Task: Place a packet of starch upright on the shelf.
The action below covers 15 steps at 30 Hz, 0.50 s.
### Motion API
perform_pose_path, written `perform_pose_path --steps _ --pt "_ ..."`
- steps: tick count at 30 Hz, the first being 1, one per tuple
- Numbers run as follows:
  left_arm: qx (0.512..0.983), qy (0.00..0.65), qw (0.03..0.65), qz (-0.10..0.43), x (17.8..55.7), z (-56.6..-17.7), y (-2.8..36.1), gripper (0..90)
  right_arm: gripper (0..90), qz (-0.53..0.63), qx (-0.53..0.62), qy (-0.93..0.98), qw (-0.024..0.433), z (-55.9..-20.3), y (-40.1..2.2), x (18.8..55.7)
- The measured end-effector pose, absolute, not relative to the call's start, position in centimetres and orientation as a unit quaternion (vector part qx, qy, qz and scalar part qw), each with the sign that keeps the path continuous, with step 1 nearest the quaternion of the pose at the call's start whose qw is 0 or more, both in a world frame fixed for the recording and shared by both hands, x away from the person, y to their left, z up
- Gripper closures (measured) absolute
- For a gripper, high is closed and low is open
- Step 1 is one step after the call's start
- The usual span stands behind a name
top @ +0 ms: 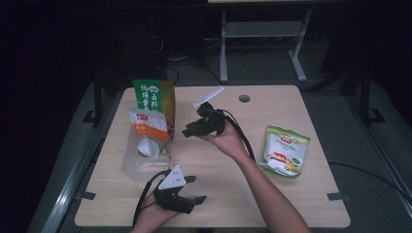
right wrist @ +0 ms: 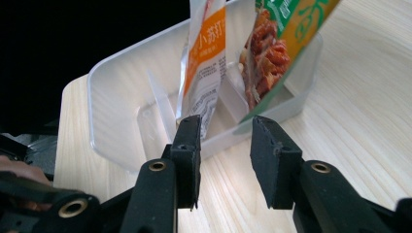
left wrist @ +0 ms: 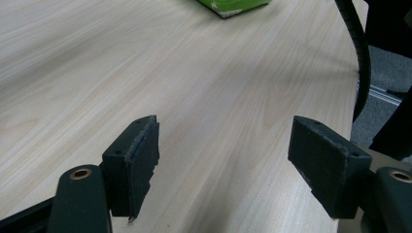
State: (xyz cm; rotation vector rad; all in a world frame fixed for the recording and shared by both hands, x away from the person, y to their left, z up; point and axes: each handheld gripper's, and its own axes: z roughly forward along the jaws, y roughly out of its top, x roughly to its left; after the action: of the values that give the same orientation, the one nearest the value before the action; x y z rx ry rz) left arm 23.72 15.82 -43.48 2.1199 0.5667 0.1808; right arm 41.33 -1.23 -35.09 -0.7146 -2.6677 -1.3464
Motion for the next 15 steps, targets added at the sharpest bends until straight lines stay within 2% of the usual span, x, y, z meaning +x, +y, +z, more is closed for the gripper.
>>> perform_pose_path --steps 15 --pt "0.861 0.229 0.449 0.072 23.9 -43.6 15.7 26.1 57.7 -0.433 -0.27 -0.86 0.012 -35.1 -6.1 41.0"
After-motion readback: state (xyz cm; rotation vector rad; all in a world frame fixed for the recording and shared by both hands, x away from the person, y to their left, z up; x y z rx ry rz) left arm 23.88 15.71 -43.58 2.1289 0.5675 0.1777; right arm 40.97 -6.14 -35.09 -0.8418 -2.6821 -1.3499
